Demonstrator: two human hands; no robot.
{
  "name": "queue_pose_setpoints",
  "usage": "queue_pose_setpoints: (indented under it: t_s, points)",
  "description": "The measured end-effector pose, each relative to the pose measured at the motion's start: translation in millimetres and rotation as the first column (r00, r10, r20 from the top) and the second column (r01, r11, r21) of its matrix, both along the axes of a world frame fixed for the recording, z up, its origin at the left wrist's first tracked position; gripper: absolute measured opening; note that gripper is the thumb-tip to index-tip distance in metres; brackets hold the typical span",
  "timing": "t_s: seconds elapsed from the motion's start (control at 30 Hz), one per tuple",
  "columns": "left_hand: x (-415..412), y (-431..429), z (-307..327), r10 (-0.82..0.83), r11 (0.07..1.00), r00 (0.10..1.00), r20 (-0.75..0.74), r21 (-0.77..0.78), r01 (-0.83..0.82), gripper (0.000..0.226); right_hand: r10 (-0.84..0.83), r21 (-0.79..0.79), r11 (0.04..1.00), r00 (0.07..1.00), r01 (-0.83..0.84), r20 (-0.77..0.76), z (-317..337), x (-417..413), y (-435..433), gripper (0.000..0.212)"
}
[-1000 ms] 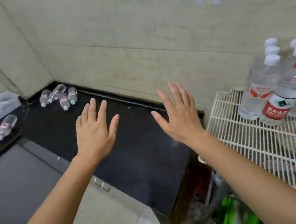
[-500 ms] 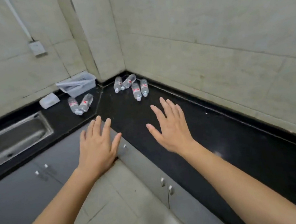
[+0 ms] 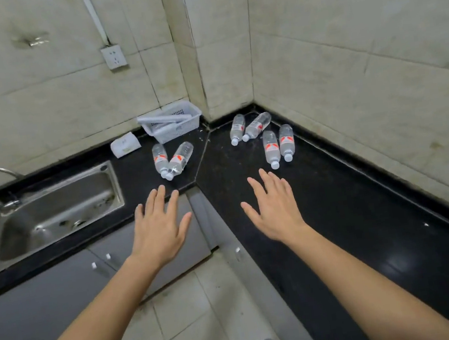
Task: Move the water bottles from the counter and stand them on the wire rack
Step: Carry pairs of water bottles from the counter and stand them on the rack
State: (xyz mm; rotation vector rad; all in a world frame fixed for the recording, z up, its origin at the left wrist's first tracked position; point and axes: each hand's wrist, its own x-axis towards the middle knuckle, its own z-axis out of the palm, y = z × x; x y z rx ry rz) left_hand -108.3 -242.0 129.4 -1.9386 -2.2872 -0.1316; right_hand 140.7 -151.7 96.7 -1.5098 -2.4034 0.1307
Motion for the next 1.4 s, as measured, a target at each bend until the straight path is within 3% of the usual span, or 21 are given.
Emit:
queue_pose_setpoints:
  t_s: [0.3, 0.53, 0.83, 1.03, 1.17, 1.27, 1.4]
  points:
    - [-88, 100, -14, 0.058, 0.983, 0.993, -0.099, -0.171, -0.074, 0.069, 0.222, -0.093, 0.972, 0.972, -0.214, 0.075, -6, -103, 143, 0.068]
    - [-180, 195, -58, 0.036, 0.949, 0.993, -0.111, -0.307, -0.069, 0.074, 0.298, -0.174, 0.946, 0.945, -0.273, 0.137, -41, -193, 225, 0.068]
    - [-306, 355, -105, -0.151, 0.862, 0.987, -0.050, -0.495, 0.107, 0.079, 0.307, -0.343, 0.919, 0.897, -0.194, 0.317, -75, -319, 346, 0.067]
    - [-354, 445, -138, -0.432, 0.738, 0.902, 0.000, -0.574, 0.354, 0.089, 0.417, -0.427, 0.880, 0.770, -0.209, 0.483, -104, -384, 400, 0.083]
    - [-367, 481, -165, -0.550, 0.660, 0.835, 0.010, -0.607, 0.443, 0.086, 0.486, -0.464, 0.853, 0.684, -0.238, 0.544, -130, -398, 413, 0.075]
    - [-374, 495, -181, -0.564, 0.648, 0.821, 0.086, -0.570, 0.505, 0.083, 0.449, -0.432, 0.879, 0.650, -0.199, 0.613, -139, -407, 418, 0.064]
    - [-377, 515, -192, -0.680, 0.592, 0.734, 0.003, -0.588, 0.551, 0.081, 0.369, -0.398, 0.912, 0.622, -0.099, 0.690, -135, -403, 428, 0.054]
